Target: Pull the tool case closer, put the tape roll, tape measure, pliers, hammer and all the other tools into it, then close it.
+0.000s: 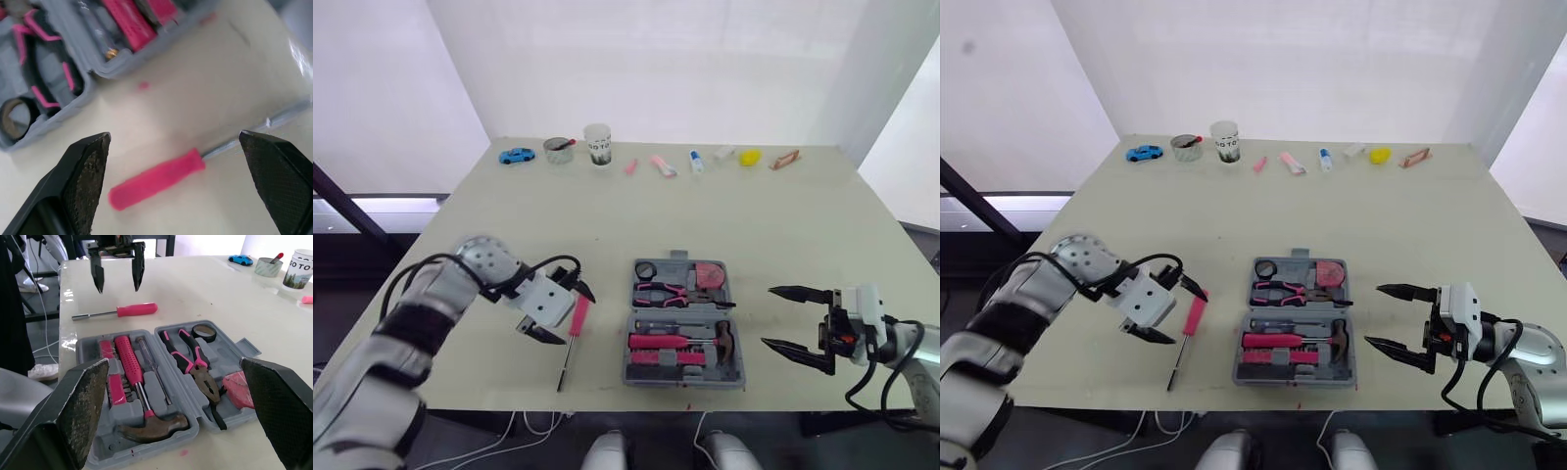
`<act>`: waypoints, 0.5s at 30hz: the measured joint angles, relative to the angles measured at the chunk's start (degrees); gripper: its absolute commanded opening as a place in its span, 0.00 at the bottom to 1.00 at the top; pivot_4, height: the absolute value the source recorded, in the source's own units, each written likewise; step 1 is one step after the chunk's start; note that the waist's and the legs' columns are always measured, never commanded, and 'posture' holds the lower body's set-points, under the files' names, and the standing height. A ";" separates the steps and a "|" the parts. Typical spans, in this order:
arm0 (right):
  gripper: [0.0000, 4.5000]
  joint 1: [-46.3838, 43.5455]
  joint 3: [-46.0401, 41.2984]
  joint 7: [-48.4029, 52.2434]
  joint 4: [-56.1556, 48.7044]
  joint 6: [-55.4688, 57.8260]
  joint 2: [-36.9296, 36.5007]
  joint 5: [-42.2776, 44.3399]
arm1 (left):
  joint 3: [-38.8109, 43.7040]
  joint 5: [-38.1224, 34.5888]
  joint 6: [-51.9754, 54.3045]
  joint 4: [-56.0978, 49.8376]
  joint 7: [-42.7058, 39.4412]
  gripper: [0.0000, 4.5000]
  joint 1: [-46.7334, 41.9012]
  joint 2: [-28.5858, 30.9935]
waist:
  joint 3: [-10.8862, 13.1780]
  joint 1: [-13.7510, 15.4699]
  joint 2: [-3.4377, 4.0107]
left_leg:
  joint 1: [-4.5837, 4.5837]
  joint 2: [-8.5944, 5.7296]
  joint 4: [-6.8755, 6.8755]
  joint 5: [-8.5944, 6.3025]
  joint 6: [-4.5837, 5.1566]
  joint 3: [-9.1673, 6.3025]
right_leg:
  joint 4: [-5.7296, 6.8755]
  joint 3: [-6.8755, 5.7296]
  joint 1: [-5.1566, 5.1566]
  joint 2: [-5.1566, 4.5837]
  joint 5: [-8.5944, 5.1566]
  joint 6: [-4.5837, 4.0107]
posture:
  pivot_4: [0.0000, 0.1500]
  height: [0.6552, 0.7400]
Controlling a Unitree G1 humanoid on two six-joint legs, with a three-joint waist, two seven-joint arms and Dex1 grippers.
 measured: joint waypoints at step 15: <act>1.00 0.73 -0.08 -0.97 -0.87 -0.07 0.24 0.00 | -10.73 25.16 -29.07 27.27 9.20 0.99 -16.52 -11.29 | 0.08 0.13 -0.14 | -0.05 0.01 0.04 -0.01 0.02 -0.02 | 0.00 0.01 -0.01 0.02 0.13 0.24 | 1.00 1.00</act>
